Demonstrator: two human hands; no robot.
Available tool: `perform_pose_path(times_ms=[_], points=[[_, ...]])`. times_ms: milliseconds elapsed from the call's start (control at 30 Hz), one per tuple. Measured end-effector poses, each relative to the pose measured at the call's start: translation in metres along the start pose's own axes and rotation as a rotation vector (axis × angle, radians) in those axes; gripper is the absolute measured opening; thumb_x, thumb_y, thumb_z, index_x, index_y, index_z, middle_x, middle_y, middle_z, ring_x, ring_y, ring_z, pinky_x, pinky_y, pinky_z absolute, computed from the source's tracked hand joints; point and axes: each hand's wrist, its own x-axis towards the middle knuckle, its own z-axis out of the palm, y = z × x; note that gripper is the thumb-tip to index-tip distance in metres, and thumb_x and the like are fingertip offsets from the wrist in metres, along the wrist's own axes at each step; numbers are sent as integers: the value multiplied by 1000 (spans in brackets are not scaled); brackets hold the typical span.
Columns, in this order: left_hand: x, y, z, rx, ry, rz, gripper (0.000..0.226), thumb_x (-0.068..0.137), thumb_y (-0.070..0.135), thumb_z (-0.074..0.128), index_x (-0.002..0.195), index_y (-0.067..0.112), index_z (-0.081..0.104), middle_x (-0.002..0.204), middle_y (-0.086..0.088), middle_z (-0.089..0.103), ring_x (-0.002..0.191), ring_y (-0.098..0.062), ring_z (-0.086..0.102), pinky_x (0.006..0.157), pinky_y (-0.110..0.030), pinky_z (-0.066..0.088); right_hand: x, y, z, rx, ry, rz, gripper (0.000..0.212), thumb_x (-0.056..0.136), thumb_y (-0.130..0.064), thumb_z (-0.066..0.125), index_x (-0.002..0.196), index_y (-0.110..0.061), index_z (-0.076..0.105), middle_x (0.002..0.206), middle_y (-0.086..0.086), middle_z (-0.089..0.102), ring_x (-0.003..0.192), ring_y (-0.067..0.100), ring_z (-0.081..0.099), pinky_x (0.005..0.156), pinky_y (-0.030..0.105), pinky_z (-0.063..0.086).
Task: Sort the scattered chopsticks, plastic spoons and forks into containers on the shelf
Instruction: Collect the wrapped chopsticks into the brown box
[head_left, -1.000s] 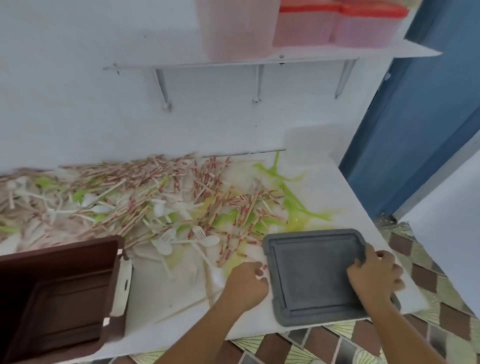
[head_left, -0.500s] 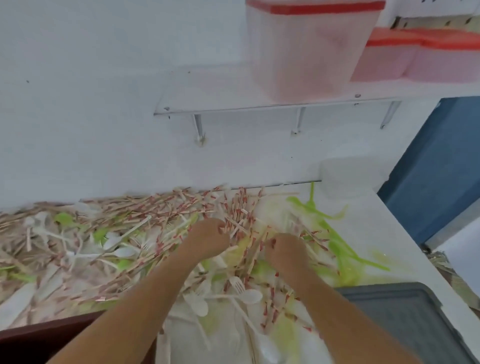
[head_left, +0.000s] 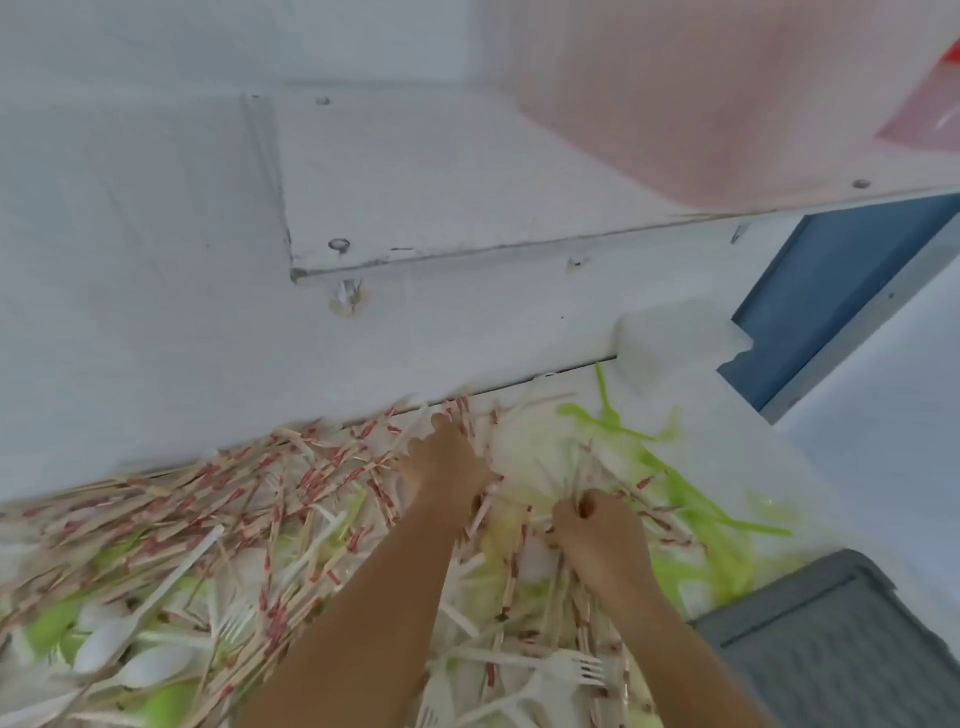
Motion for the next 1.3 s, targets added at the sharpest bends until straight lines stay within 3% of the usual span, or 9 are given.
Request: perform_pose_path(times_ms=[133, 233, 333, 433, 567, 733, 900, 1167, 1300], points=[[14, -18, 8, -31, 88, 43, 70, 84, 21, 59, 147, 8, 33, 113, -9, 69, 117, -34, 61, 108, -51, 42, 10, 3, -42, 462, 151, 50, 14, 106, -17, 45, 102, -13, 59, 76, 14, 68, 58, 28, 66, 55, 38, 56], [11, -21, -5, -158, 145, 69, 33, 88, 24, 53, 120, 15, 50, 93, -1, 66, 101, -30, 63, 106, -49, 33, 33, 24, -56, -33, 199, 1, 13, 99, -24, 49, 106, -20, 59, 89, 8, 67, 69, 26, 65, 63, 40, 56], [3, -21, -30, -255, 253, 95, 14, 93, 17, 48, 107, 19, 48, 79, 8, 54, 88, -27, 55, 114, -51, 25, 44, 31, -42, -561, -23, 25, 56, 86, -64, 54, 120, -20, 62, 117, 5, 62, 100, 29, 66, 80, 40, 57], [0, -26, -52, -427, 370, 204, 12, 99, 12, 48, 108, 17, 42, 86, 0, 57, 83, -32, 58, 100, -51, 45, 38, 28, -22, -778, -147, 7, 77, 78, -83, 57, 118, -17, 61, 101, -1, 59, 95, 24, 67, 67, 32, 50], [-6, -36, -85, -706, 450, 377, 7, 106, 10, 39, 108, 13, 33, 88, -9, 51, 78, -39, 62, 69, -60, 53, 32, 27, -13, -682, -114, -56, 37, 85, -43, 64, 115, -21, 59, 90, -4, 57, 92, 26, 66, 73, 35, 55], [-19, -36, -125, -853, 439, 377, 5, 110, 16, 33, 108, 13, 36, 90, -3, 51, 67, -24, 55, 59, -38, 48, 22, 22, -21, -466, -100, -80, 12, 85, -25, 60, 96, -22, 58, 83, -1, 59, 76, 24, 61, 65, 35, 54], [-21, -45, -133, -894, 304, 324, 9, 107, 17, 31, 102, 17, 40, 82, -1, 44, 64, -19, 37, 54, -34, 32, 10, 8, -42, -245, -172, -35, 7, 84, -14, 60, 90, -13, 58, 85, 5, 63, 71, 21, 61, 56, 30, 45], [-103, -95, -154, -634, 285, 498, 49, 108, 58, 31, 105, 18, 59, 78, 0, 54, 53, -10, 44, 53, -31, 37, -36, -4, -63, -240, -303, -172, 12, 98, -13, 53, 87, -17, 52, 81, 4, 58, 66, 19, 53, 57, 31, 37], [-158, -134, -169, -512, 231, 495, 52, 105, 62, 32, 107, 19, 62, 76, 4, 57, 47, -1, 47, 53, -30, 37, -50, -19, -64, -344, -529, -161, 9, 94, -12, 63, 99, -5, 63, 91, 6, 64, 79, 22, 59, 67, 31, 43]])
